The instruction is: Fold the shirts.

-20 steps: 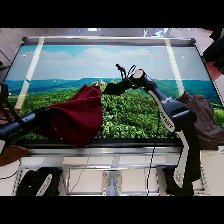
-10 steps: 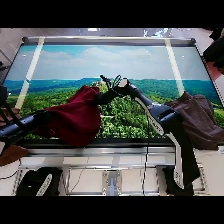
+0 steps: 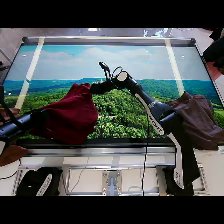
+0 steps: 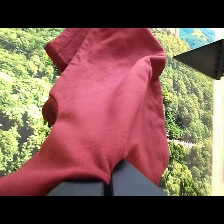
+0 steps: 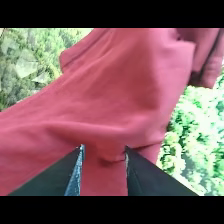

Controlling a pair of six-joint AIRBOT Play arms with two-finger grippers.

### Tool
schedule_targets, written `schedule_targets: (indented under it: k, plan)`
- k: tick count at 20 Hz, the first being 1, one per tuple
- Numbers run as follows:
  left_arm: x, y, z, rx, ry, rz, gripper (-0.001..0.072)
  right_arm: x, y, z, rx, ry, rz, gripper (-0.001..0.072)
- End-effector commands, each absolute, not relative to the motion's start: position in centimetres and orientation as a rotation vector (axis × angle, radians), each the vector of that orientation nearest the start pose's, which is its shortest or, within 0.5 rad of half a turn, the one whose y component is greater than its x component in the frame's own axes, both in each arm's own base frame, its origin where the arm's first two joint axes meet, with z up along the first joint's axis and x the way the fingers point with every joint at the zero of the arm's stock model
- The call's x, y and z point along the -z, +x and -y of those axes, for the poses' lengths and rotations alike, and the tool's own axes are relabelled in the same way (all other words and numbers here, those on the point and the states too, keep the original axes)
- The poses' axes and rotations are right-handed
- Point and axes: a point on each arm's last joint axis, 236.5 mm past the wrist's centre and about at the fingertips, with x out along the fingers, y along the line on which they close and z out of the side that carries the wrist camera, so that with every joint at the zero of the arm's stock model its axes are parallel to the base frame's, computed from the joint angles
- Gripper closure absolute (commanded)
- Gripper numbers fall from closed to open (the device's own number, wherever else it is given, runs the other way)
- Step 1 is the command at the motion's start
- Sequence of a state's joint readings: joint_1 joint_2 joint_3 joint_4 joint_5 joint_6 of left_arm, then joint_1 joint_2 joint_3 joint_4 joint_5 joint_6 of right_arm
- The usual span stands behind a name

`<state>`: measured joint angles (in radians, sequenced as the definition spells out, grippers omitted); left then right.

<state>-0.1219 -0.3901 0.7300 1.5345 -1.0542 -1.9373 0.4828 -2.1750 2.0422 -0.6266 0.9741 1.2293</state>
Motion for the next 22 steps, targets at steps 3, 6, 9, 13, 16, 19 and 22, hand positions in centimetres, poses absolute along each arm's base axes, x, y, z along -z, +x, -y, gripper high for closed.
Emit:
schedule_targets:
  k: [3,6,9,13,16,19,22]
  plan:
    - [-13.3,25.7,3.8,0.005,-0.332,-0.726,0.0692,4.6,49.9,-41.8,-0.884,0.376,-1.100,0.0230]
    - [-13.3,25.7,3.9,0.009,-0.338,-0.727,0.0692,6.0,51.1,-42.5,-0.831,0.507,-1.106,0.0229]
    - [-13.3,25.7,3.9,0.009,-0.338,-0.727,0.0692,6.0,51.7,-43.6,-0.834,0.639,-1.094,0.0223]
    - [-13.3,25.7,3.9,0.009,-0.338,-0.727,0.0692,5.8,51.1,-45.3,-0.870,0.704,-1.086,0.0229]
    - [-13.3,25.7,3.9,0.009,-0.337,-0.727,0.0692,6.6,48.7,-46.9,-0.916,0.685,-1.143,0.0457]
    - [-13.3,25.7,3.9,0.008,-0.336,-0.726,0.0692,6.2,46.6,-48.1,-0.969,0.669,-1.184,0.0696]
    - [-16.5,27.4,2.5,0.004,-0.233,-0.578,0.0692,2.0,46.2,-45.9,-1.045,0.618,-1.183,0.0698]
